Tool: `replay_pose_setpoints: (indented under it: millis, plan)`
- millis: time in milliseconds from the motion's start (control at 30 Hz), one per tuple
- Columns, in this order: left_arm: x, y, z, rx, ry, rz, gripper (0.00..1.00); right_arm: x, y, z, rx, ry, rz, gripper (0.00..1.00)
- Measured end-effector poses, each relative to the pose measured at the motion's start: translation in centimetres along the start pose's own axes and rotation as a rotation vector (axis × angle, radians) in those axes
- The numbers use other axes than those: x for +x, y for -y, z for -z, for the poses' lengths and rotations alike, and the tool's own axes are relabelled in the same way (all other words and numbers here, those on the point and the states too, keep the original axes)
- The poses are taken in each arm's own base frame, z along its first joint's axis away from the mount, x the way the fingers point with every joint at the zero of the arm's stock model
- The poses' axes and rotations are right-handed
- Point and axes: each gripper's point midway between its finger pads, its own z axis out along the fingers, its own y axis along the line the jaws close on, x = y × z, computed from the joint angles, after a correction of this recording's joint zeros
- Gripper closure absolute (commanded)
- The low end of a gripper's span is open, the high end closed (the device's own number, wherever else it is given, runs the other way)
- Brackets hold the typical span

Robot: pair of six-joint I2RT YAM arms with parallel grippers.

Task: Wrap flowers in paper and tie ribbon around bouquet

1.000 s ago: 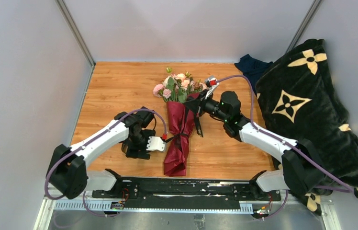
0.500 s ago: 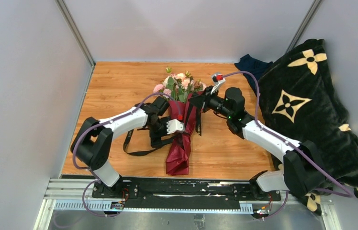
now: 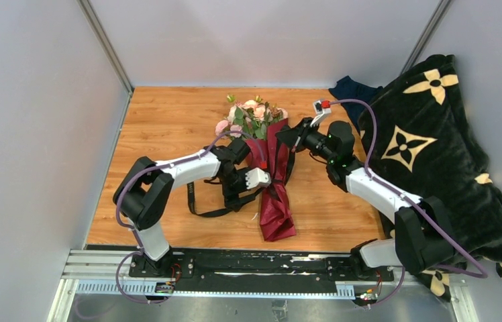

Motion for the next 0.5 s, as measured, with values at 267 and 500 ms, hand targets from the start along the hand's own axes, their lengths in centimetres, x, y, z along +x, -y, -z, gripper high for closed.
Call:
replay_pose_setpoints:
  millis: [267,500]
  plan:
    - [-2.5,0.0,-1.9,-0.157,-0.057,0.029,0.29,0.0,1.0,0.6,0.007,0.027,-0.073,1.0]
    - [-3.8,-0.1,-2.6,-0.242,-0.058,0.068,1.0,0.7,1.6,1.1,0.018,0.03,-0.102,1.0]
